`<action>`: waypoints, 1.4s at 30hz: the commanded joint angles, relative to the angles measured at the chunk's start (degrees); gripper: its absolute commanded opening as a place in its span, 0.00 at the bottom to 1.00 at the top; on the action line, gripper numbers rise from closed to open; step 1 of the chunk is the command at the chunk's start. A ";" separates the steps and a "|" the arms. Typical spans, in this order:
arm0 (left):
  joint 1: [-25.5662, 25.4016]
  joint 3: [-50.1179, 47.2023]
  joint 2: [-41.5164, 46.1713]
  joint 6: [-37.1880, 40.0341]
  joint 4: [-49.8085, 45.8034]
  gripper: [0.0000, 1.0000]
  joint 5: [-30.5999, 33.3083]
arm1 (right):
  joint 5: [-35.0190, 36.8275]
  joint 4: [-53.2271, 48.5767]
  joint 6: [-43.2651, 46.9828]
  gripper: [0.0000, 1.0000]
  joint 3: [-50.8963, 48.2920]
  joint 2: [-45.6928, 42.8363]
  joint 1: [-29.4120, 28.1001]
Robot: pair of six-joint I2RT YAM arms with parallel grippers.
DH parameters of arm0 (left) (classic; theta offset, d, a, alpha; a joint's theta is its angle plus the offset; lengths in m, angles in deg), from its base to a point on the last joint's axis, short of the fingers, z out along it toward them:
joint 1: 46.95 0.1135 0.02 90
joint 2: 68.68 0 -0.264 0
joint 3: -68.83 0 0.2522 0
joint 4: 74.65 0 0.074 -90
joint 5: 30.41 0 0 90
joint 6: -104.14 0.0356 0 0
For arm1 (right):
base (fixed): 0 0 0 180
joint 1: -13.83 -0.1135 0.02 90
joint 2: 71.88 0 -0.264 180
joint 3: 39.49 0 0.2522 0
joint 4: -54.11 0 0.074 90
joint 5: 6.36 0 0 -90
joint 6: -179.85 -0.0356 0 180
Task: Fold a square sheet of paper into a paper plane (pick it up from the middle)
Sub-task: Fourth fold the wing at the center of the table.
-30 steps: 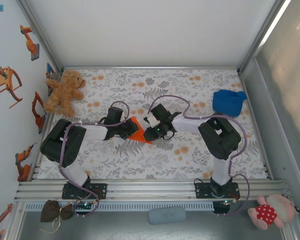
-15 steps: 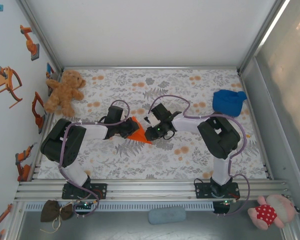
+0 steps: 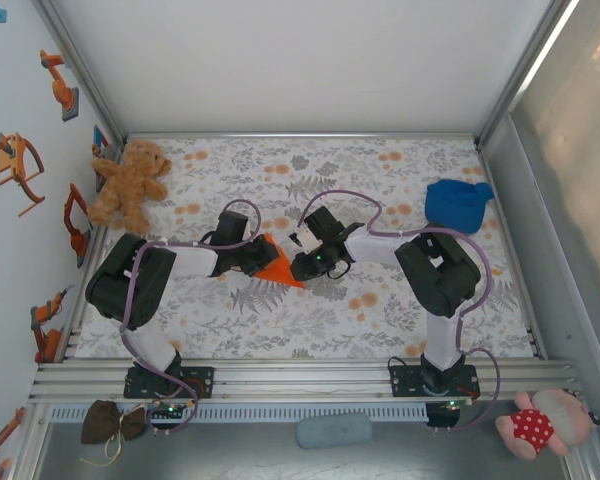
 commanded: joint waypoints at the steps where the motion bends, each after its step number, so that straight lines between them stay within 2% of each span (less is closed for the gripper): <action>1: -0.23 1.20 -0.83 1.35 -1.18 0.12 0.21 | -0.29 0.55 -0.13 0.18 -1.82 3.54 -0.84; 22: -0.19 1.77 -3.48 1.57 -3.25 0.11 0.31 | 0.06 0.19 -0.81 0.17 -1.93 2.54 -0.82; 27: -0.25 0.85 -2.86 1.62 -4.17 0.11 1.01 | 0.60 0.19 -2.98 0.18 -1.79 -1.47 -0.26; 33: -0.25 0.58 -2.69 1.67 -4.28 0.11 1.01 | 4.86 0.84 -7.21 0.24 -1.94 -9.10 1.35; 36: -0.25 0.71 -2.55 1.76 -4.38 0.11 1.01 | 0.10 1.71 -7.47 0.24 -1.31 -8.71 1.32; 42: -0.26 0.55 -2.32 1.76 -4.52 0.10 0.95 | -9.59 6.44 -10.46 0.12 -0.78 -4.14 1.31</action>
